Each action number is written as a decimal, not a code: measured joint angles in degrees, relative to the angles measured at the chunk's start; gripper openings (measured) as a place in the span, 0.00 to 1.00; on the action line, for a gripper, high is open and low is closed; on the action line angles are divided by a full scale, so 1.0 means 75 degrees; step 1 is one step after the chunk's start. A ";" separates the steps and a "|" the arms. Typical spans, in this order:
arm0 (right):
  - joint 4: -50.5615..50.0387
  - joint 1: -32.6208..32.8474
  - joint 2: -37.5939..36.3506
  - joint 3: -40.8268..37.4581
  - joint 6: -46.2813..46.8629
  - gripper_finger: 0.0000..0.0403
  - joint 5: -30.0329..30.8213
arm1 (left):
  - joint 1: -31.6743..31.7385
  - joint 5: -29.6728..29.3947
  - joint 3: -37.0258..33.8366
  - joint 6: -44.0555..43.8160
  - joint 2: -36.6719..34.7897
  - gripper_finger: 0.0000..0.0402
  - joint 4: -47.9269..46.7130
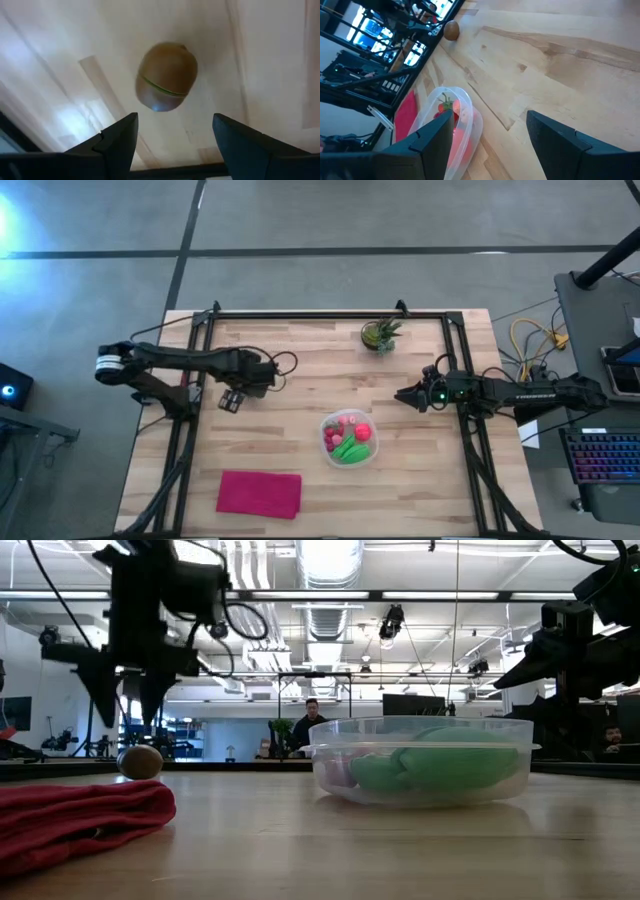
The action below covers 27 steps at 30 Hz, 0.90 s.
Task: Pick and placing Produce into tupperware
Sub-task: Put the kiwi into the container
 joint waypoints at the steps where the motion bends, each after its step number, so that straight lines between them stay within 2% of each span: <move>1: 0.0000 -0.0001 0.0000 0.0000 -0.0030 0.60 0.0000 | 0.0008 0.0001 -0.0173 0.0191 -0.0051 0.60 0.0122; 5: 0.0000 -0.0001 0.0000 0.0000 -0.0036 0.60 0.0000 | 0.0012 -0.0155 -0.0681 0.0826 -0.0092 0.60 0.0656; 27: 0.0002 -0.0003 0.0050 0.0000 -0.0036 0.60 0.0003 | 0.0266 -0.0148 -0.1367 0.0814 -0.0063 0.60 0.2258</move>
